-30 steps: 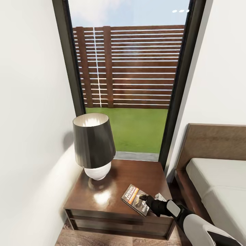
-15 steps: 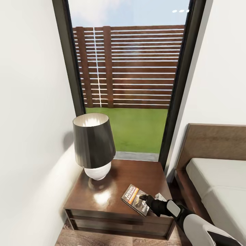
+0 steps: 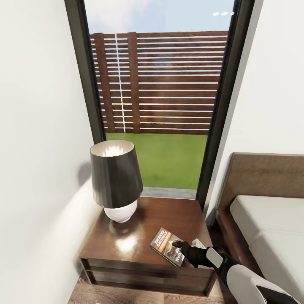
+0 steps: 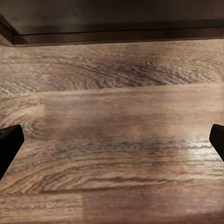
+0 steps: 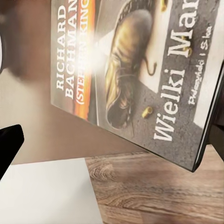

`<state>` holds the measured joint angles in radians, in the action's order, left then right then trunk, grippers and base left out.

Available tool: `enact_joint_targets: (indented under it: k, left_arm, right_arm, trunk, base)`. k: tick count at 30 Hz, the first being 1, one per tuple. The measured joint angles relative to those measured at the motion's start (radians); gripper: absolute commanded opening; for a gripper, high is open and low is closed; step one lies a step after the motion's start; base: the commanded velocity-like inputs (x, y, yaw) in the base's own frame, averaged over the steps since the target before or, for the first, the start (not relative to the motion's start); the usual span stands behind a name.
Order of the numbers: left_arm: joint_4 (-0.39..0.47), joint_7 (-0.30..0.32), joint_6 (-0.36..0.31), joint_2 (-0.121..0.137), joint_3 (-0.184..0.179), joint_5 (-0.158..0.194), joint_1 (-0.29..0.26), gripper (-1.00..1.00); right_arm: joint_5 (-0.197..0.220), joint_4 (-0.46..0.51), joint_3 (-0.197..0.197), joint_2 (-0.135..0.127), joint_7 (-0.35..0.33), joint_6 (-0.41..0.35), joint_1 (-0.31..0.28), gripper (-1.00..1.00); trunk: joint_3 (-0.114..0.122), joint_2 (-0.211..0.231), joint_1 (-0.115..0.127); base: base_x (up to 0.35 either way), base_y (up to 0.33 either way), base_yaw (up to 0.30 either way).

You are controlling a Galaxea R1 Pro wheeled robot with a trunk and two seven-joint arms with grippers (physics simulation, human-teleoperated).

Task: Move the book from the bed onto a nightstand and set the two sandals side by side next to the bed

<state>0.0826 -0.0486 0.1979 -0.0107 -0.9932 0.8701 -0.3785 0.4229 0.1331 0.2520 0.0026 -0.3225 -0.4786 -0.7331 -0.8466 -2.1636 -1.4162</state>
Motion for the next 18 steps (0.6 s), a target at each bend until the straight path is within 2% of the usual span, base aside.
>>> enact_joint_targets:
  k: [18]
  left_arm:
    - [0.0, 0.0, 0.0, 0.0, 0.0, 0.0, 0.0, 1.0]
  right_arm:
    - [-0.002, 0.0, 0.0, 0.0, 0.006, -0.004, 0.0, 1.0]
  trunk:
    - [0.0, 0.0, 0.0]
  base:
    - [0.0, 0.0, 0.0]
